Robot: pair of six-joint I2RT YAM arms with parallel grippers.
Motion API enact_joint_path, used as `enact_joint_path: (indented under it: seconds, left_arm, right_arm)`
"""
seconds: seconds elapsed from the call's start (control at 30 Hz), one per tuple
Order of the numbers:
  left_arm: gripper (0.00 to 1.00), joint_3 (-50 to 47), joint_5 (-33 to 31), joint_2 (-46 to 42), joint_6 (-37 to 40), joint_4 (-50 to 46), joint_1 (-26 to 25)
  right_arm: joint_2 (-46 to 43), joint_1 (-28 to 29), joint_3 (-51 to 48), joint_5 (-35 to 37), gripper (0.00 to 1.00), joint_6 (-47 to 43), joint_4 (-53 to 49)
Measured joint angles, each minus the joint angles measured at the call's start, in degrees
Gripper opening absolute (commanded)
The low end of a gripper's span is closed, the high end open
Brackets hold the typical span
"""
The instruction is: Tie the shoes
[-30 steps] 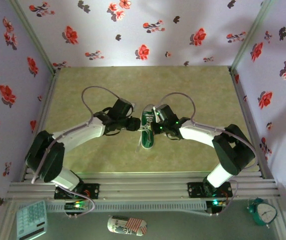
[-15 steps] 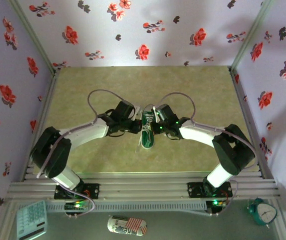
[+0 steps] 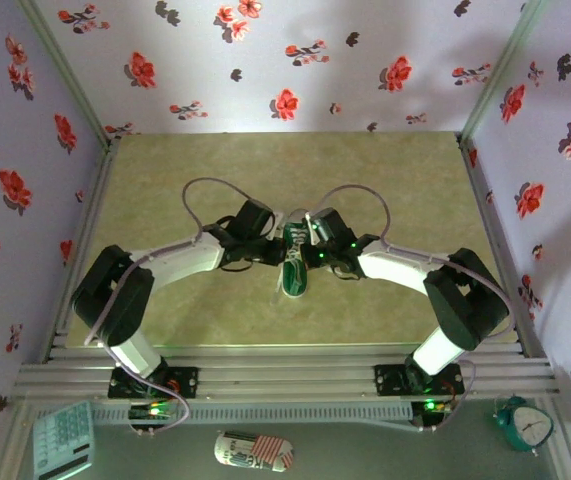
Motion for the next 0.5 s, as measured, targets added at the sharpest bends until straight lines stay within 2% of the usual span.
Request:
enact_joint_path:
  seconds: [0.13,0.5]
  left_arm:
    - [0.11,0.5,0.0,0.6,0.0,0.0,0.0]
    - [0.13,0.5,-0.2,1.5,0.1,-0.2,0.0]
  right_arm:
    - [0.0,0.0,0.0,0.0,0.0,0.0,0.0]
    - [0.0,0.0,0.0,0.0,0.0,0.0,0.0]
